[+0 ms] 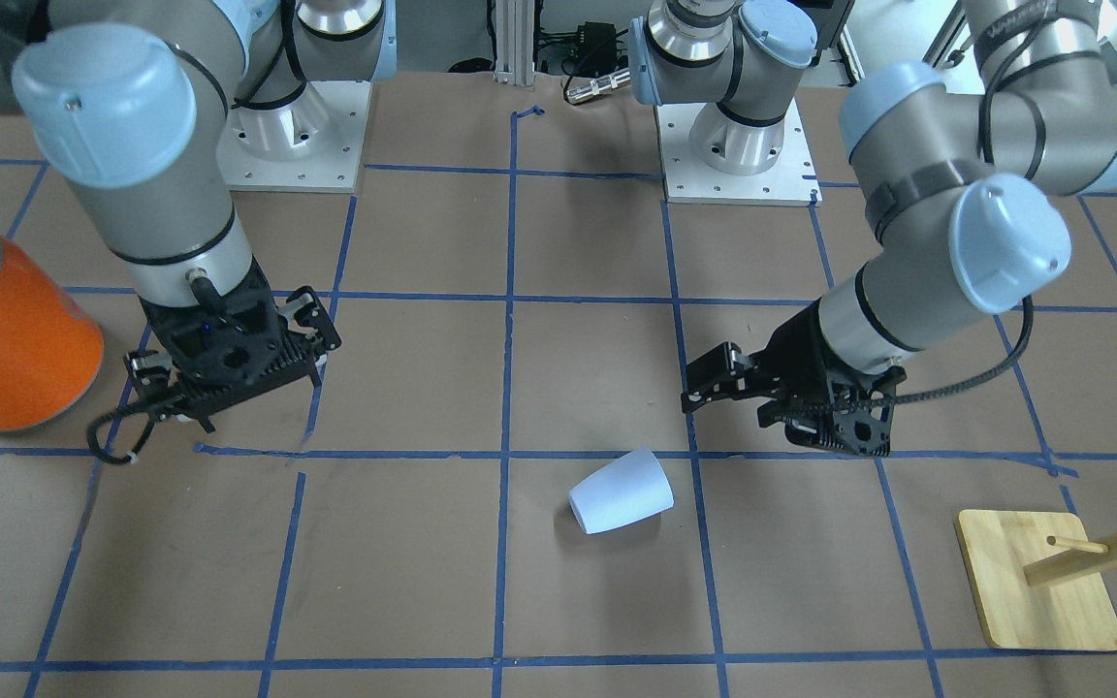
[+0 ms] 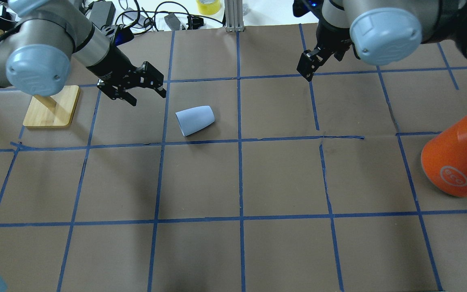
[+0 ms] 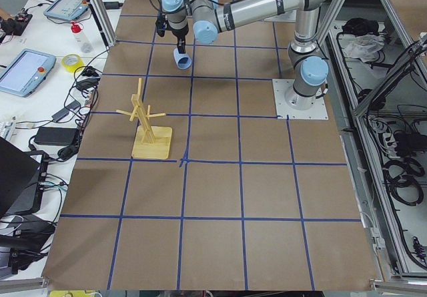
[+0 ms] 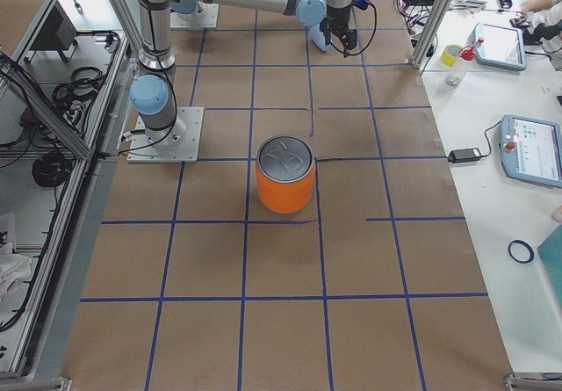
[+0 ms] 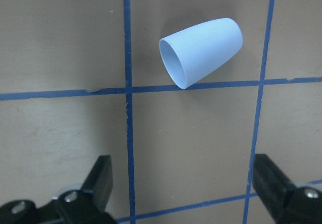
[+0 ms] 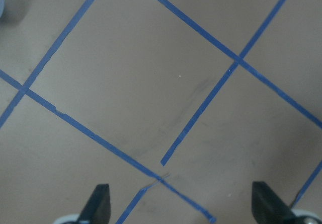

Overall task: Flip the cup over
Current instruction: 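Reach the left gripper to the lying cup and grasp its base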

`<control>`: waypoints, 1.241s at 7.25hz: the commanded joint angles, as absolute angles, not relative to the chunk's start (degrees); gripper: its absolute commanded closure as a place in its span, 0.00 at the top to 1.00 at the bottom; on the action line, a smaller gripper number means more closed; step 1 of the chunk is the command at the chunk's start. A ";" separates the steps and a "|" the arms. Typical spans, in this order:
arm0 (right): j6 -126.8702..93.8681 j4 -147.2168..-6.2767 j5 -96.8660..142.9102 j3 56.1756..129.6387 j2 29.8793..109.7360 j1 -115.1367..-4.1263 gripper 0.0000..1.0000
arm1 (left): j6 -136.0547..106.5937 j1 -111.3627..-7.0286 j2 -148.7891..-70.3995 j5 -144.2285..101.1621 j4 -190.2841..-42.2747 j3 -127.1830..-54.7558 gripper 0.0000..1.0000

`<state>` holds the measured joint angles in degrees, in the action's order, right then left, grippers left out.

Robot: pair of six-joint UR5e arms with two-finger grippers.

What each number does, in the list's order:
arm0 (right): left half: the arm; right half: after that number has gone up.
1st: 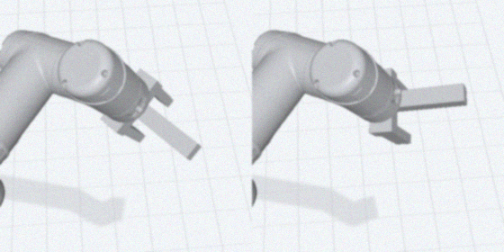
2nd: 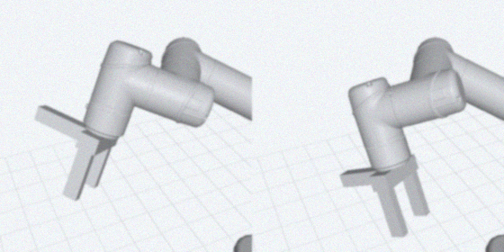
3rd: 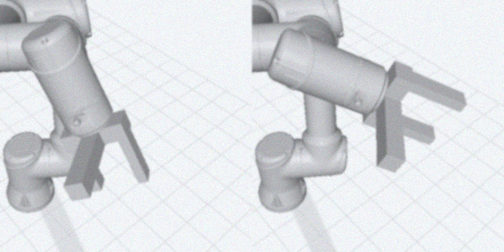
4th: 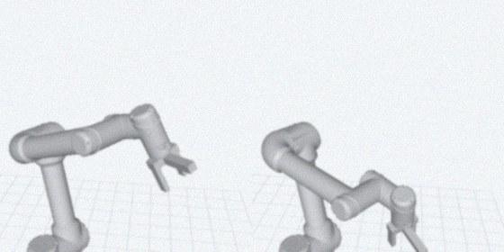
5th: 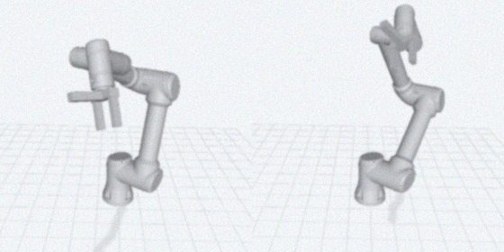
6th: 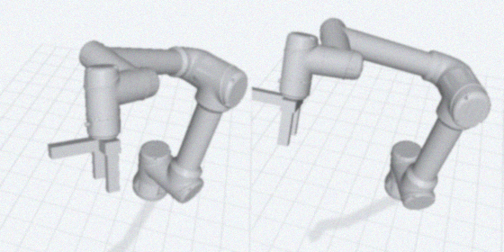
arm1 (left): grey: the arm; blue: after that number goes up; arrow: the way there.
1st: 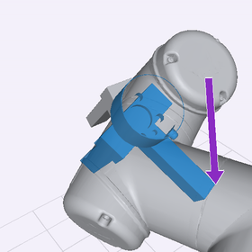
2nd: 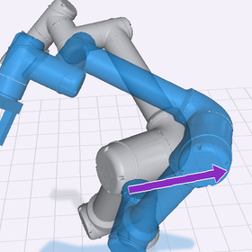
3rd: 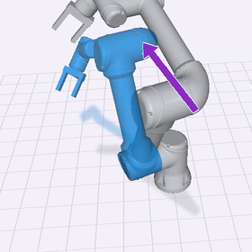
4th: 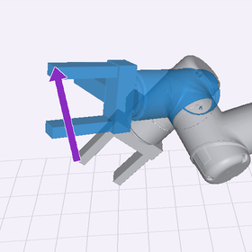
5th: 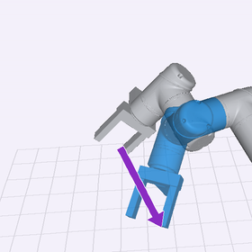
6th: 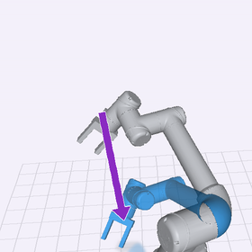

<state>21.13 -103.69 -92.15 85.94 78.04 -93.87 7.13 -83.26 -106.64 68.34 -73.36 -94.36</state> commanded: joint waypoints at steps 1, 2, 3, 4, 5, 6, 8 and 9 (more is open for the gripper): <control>3.37 -97.76 -91.94 85.70 83.39 -93.69 1.00 | 4.24 -82.88 -112.65 63.99 -64.03 -98.50 1.00; 3.43 -97.13 -91.24 85.69 84.89 -93.78 1.00 | 3.61 -82.79 -115.02 60.33 -62.07 -100.18 1.00; 3.95 -96.42 -92.19 85.87 84.47 -92.74 1.00 | 2.30 -82.62 -116.18 55.94 -62.05 -100.11 1.00; 3.96 -96.24 -91.07 85.96 84.20 -92.55 1.00 | 1.68 -82.53 -117.24 52.33 -62.05 -100.89 1.00; 3.26 -96.59 -91.05 85.87 84.90 -92.20 1.00 | 1.32 -82.53 -117.86 48.73 -61.96 -100.72 1.00; 3.25 -96.85 -91.05 85.70 85.08 -92.11 1.00 | 1.41 -82.53 -118.73 44.17 -61.88 -100.98 0.98; 1.51 -96.50 -91.14 85.69 85.25 -91.41 1.00 | 1.32 -82.62 -120.05 44.55 -61.70 -100.37 0.18; 1.06 -96.50 -91.06 85.78 85.25 -89.58 1.00 | 0.88 -82.62 -119.88 44.65 -61.79 -100.28 0.00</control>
